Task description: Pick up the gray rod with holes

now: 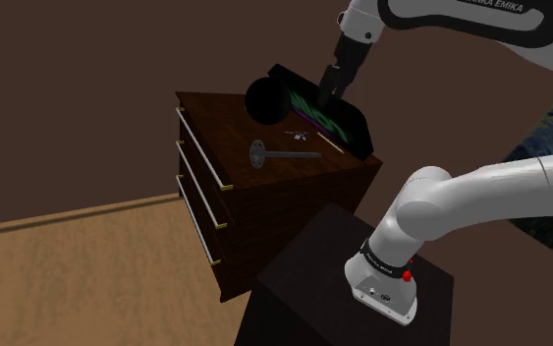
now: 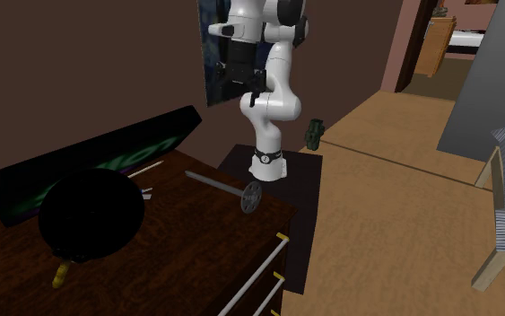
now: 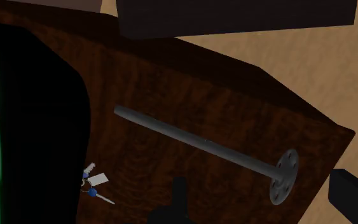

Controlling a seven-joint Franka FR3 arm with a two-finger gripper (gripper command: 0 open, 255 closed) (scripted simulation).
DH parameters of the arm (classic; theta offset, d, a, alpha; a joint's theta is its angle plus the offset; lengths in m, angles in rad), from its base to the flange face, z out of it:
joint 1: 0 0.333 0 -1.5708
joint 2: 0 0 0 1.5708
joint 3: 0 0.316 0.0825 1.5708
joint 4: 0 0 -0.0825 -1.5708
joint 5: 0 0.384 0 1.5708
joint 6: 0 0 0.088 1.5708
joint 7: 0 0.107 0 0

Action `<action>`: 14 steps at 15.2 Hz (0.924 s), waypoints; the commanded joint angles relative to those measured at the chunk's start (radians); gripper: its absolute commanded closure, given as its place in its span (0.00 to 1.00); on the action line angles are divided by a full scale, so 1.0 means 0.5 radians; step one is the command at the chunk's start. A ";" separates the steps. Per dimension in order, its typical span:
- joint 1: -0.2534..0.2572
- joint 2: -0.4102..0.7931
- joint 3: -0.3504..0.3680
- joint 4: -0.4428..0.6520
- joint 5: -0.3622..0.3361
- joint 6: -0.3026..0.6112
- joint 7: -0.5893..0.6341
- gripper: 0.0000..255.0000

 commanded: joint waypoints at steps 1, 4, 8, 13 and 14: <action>0.000 0.000 0.000 0.000 0.000 0.000 0.000 0.00; 0.111 -0.001 -0.201 -0.175 -0.065 0.209 -0.439 0.00; 0.263 0.084 -0.486 -0.332 -0.146 0.479 -1.030 0.00; 0.490 0.321 -0.858 -0.410 -0.201 0.798 -1.790 0.00; 0.544 0.383 -0.934 -0.412 -0.200 0.857 -1.947 0.00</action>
